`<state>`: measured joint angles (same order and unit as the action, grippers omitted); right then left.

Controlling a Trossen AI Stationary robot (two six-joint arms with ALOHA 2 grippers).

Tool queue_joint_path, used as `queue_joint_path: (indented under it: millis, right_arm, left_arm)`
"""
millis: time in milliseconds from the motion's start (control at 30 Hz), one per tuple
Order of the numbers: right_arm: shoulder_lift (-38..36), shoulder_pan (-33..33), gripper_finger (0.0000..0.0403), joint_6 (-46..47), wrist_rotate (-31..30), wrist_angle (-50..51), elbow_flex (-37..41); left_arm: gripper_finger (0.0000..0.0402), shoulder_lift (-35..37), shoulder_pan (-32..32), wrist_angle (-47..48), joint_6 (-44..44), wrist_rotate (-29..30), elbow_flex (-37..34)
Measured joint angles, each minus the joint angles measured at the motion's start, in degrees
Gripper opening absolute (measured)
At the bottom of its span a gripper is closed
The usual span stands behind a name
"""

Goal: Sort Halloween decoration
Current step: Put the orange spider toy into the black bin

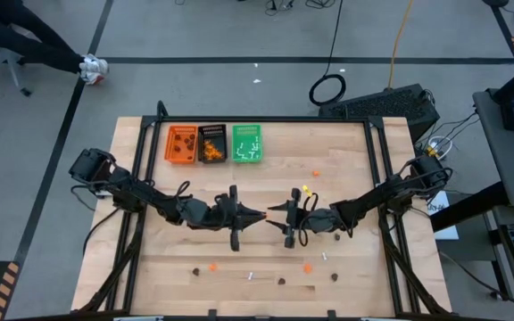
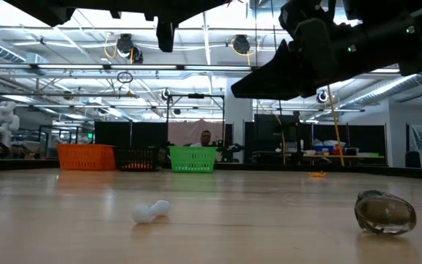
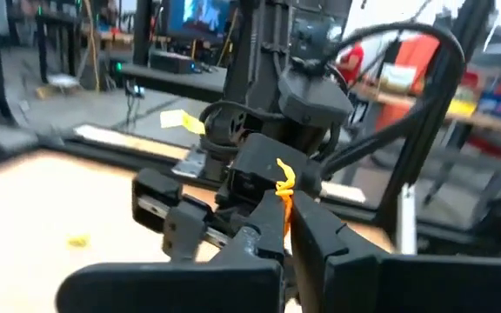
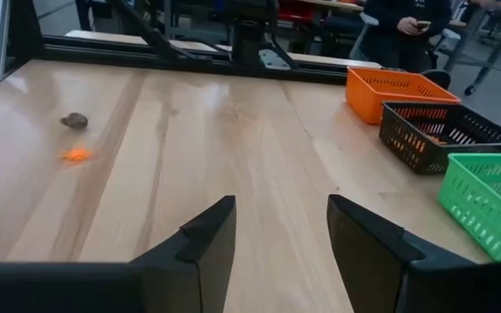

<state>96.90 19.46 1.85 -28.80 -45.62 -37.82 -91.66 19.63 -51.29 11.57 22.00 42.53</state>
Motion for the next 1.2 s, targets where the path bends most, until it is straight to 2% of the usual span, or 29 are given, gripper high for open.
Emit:
queue_joint_path:
  millis: [133,367,500,600,933,1000,1200]
  right_arm:
    - [0.0,0.0,0.0169,0.4,0.0,0.0,0.0]
    - [0.0,0.0,0.0169,1.6,0.0,0.0,0.0]
    - [0.0,0.0,0.0169,2.6,0.0,0.0,0.0]
    - [0.0,0.0,0.0169,3.1,0.3,0.2,0.0]
    - [0.0,0.0,0.0169,3.0,0.3,2.2,0.0]
    - [0.0,0.0,0.0169,3.1,0.3,2.5,0.0]
    - [0.0,0.0,0.0169,2.4,0.3,2.1,0.0]
  left_arm:
    - [0.0003,0.0,-0.1,0.5,6.6,-1.0,0.0]
    - [0.0003,0.0,-0.5,4.1,7.6,-2.5,0.0]
    - [0.0003,2.4,-2.5,10.0,6.1,-3.7,0.0]
    - [0.0003,5.8,-4.7,18.6,5.6,-2.9,-0.1]
    - [0.0003,18.3,-21.0,47.4,5.8,-3.1,0.0]
    - [0.0003,19.3,-25.0,53.0,6.1,-4.5,0.0]
    - [0.0003,18.6,-37.9,61.3,6.1,-5.9,0.0]
